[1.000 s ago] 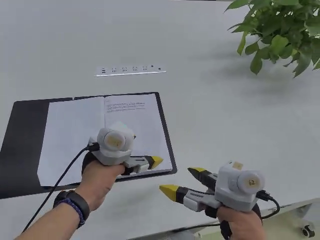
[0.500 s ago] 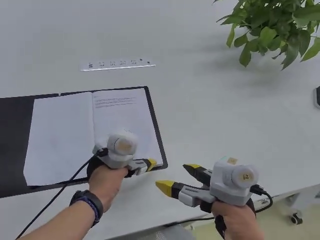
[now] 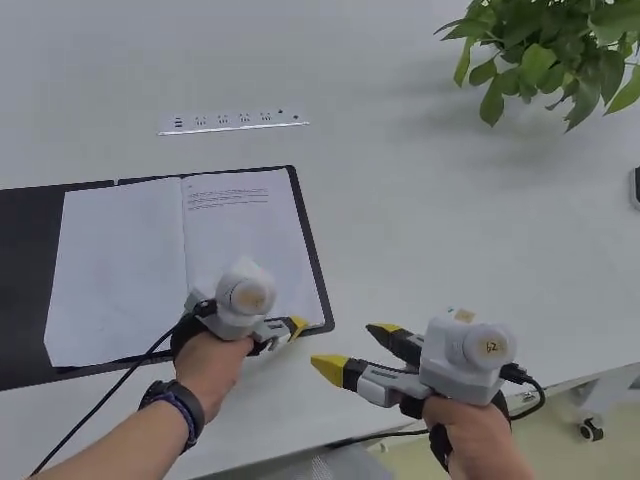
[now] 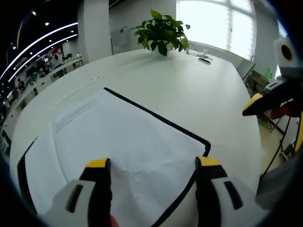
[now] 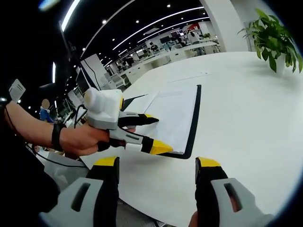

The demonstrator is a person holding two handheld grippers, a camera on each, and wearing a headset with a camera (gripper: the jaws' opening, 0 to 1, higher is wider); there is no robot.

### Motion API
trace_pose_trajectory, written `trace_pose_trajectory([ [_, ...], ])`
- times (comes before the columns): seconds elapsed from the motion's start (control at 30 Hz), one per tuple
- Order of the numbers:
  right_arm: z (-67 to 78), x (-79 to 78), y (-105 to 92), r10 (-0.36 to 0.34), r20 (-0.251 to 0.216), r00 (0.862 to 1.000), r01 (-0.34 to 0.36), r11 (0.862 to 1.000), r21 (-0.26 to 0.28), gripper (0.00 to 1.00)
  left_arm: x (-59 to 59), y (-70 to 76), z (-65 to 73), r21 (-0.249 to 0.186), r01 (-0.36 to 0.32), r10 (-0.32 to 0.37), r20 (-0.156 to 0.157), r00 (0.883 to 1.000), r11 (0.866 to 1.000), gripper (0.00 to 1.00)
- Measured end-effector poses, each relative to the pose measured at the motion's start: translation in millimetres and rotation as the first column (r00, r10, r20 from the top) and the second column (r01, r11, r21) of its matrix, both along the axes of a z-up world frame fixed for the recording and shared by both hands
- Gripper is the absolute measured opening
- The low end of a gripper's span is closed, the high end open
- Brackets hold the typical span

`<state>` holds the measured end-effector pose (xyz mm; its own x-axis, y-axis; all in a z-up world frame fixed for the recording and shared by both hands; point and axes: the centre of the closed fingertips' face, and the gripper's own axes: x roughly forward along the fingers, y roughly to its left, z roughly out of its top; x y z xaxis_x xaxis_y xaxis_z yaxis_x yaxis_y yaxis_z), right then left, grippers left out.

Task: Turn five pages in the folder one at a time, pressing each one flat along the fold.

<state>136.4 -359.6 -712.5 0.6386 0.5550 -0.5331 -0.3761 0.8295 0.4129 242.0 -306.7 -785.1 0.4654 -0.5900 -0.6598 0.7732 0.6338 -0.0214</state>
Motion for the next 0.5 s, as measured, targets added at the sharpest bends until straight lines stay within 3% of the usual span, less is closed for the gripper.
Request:
trace_pose_trajectory([
  [0.17,0.2,0.6,1.0,0.007,0.001,1.000,-0.007,1.000,-0.001,0.64,1.6,0.7,1.4,-0.003,0.009,-0.009,0.004,1.000,1.000,0.72],
  [0.5,-3.1,6.3,5.2,0.000,-0.002,1.000,0.000,1.000,0.018,0.63,8.9,9.1,3.1,-0.007,0.008,-0.008,-0.009,1.000,1.000,0.58],
])
